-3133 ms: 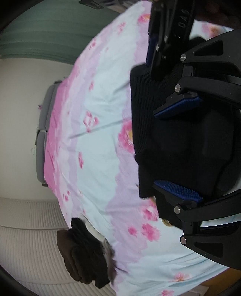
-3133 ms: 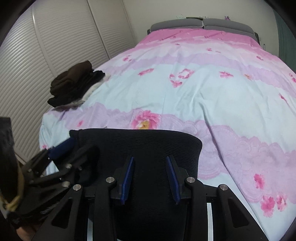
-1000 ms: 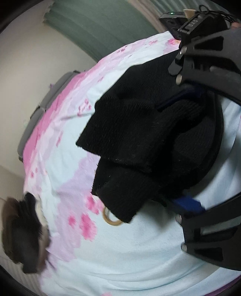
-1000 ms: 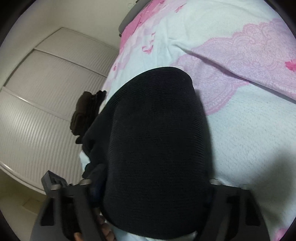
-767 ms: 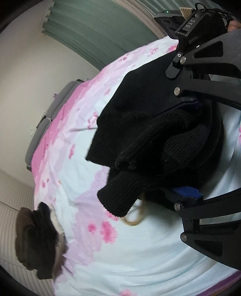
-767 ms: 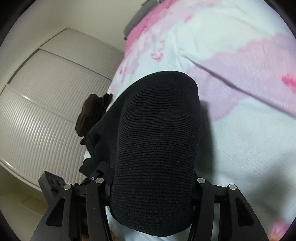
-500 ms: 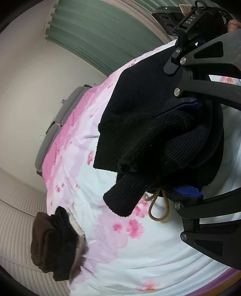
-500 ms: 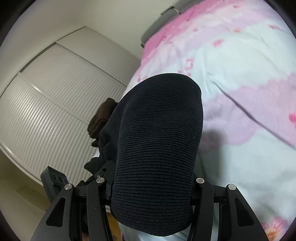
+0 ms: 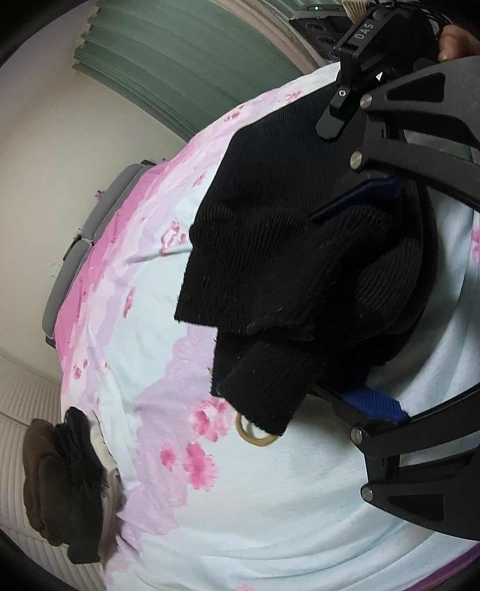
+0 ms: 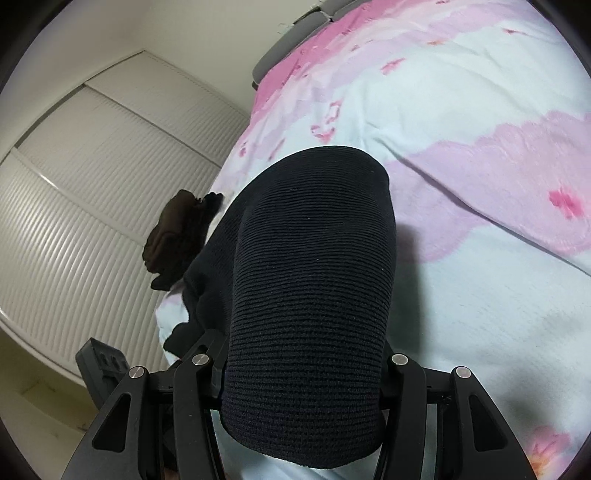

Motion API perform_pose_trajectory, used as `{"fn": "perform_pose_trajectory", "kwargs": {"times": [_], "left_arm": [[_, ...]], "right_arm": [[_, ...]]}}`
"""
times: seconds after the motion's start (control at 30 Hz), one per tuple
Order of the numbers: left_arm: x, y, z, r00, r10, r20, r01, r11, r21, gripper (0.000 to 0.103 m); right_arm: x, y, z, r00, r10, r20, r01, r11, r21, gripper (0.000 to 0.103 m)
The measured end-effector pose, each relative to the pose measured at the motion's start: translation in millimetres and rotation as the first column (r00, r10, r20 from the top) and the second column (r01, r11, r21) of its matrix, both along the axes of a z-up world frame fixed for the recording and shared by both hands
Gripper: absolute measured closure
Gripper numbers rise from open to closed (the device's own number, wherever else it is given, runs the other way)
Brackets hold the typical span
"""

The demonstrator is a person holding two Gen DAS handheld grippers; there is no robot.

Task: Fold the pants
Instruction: 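Lift the pants bundle with both grippers and carry it toward the clothes stack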

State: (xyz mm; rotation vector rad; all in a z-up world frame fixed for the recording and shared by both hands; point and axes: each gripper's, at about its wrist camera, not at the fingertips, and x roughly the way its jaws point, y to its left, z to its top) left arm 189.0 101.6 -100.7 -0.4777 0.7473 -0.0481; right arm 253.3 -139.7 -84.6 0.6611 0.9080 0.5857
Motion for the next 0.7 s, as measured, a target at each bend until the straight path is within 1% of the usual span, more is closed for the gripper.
{"fn": "perform_pose_trajectory", "kwargs": {"times": [0.07,0.13,0.2,0.27,0.37,0.57,0.63,0.67,0.7], "left_arm": [[0,4,-7,1.000,0.015,-0.018,-0.015,1.000,-0.010,0.008],[-2,7,-11,0.999,0.029,-0.027,-0.030,0.999,-0.024,0.004],[-5,7,-15,0.999,0.034,-0.035,-0.035,0.999,-0.040,0.003],[-7,6,-20,0.998,0.043,-0.044,-0.045,0.998,-0.047,0.000],[-5,5,-28,0.998,0.042,-0.054,-0.045,0.997,-0.062,0.000],[7,-2,-40,0.997,0.055,-0.060,-0.061,0.992,-0.111,0.000],[11,-6,-40,0.997,0.051,-0.054,-0.057,0.992,-0.110,0.000],[12,-10,-39,0.998,0.043,-0.048,-0.048,0.994,-0.102,0.003],[12,-12,-37,0.999,0.032,-0.038,-0.036,0.994,-0.103,0.009]], "right_arm": [[1,1,-4,1.000,0.007,0.003,-0.007,1.000,-0.006,0.049],[3,5,-5,1.000,0.013,0.007,-0.012,1.000,-0.016,0.049],[2,7,-7,1.000,0.018,0.012,-0.018,0.999,-0.026,0.047],[3,10,-7,1.000,0.024,0.018,-0.024,0.999,-0.034,0.046],[2,1,-14,1.000,0.025,0.018,-0.025,0.999,-0.035,0.046],[5,-5,-30,1.000,0.004,-0.018,-0.004,1.000,-0.004,0.045],[8,-8,-34,1.000,-0.001,-0.031,0.002,1.000,0.013,0.045],[9,-9,-36,0.999,-0.001,-0.034,0.002,1.000,0.016,0.045],[10,-10,-38,0.999,-0.001,-0.038,0.002,1.000,0.022,0.045]]}}
